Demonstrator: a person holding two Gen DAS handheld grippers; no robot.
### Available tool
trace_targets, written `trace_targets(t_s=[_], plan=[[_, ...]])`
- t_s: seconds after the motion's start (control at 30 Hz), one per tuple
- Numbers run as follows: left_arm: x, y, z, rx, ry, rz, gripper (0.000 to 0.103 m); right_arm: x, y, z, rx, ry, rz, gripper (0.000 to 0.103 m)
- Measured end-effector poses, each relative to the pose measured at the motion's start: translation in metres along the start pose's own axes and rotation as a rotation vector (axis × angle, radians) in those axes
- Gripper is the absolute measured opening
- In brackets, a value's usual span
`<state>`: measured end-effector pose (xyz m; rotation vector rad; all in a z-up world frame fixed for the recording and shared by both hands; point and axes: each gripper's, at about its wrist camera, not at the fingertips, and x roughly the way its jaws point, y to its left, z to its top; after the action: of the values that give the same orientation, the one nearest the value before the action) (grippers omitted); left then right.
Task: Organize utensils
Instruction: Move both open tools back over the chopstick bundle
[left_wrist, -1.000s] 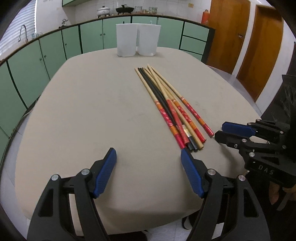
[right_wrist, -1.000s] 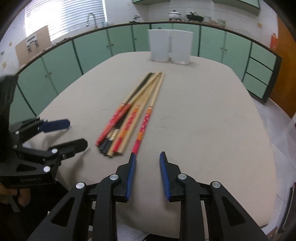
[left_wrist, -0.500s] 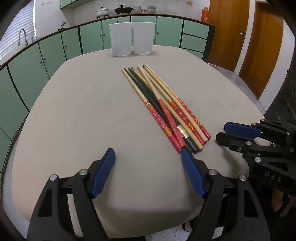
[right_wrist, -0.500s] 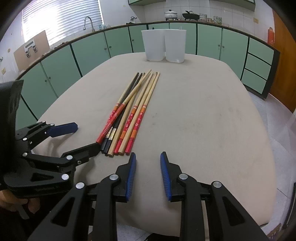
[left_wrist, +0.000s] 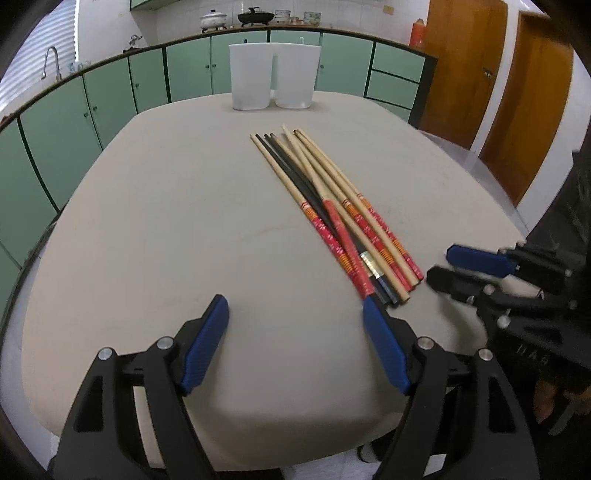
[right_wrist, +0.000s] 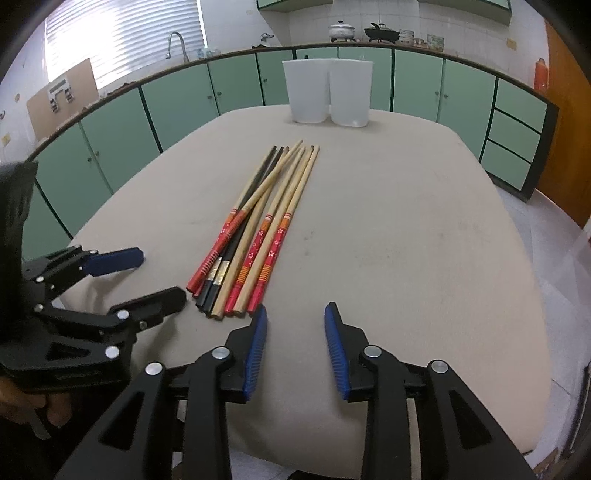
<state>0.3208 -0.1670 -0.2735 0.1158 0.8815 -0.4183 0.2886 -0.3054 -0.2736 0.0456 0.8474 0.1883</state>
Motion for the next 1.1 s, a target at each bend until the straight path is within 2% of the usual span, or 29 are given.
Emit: trace_targets(t_s=[0.17,0.33,0.43,0.57,0.7,0.83,0.97,1.1], plan=[[0.010,-0.011,0.006,0.035,0.016,0.033,0.076,0.000,-0.002,0.000,0.006,0.001,0.009,0.034],[0.010,-0.012,0.005,0.036,0.021,0.024,0.076,0.000,-0.001,0.000,0.008,0.002,0.018,0.036],[0.012,-0.012,0.005,0.054,0.020,0.075,0.080,0.000,0.000,0.000,-0.005,0.004,0.018,0.037],[0.010,-0.001,0.005,0.019,0.033,0.106,0.080,0.000,-0.003,0.002,0.007,0.005,0.005,0.038],[0.002,0.009,0.002,0.012,0.025,0.076,0.076,0.000,-0.003,0.002,0.006,0.005,0.015,0.038],[0.001,0.008,0.001,-0.012,0.005,0.012,0.075,0.001,0.002,0.000,-0.025,-0.003,0.009,0.038],[0.008,-0.002,0.005,0.014,0.001,0.010,0.076,0.004,0.003,0.003,-0.035,-0.008,0.018,0.039],[0.013,-0.003,0.006,0.040,0.006,0.080,0.078,0.007,0.001,0.007,-0.046,-0.007,-0.013,0.038]])
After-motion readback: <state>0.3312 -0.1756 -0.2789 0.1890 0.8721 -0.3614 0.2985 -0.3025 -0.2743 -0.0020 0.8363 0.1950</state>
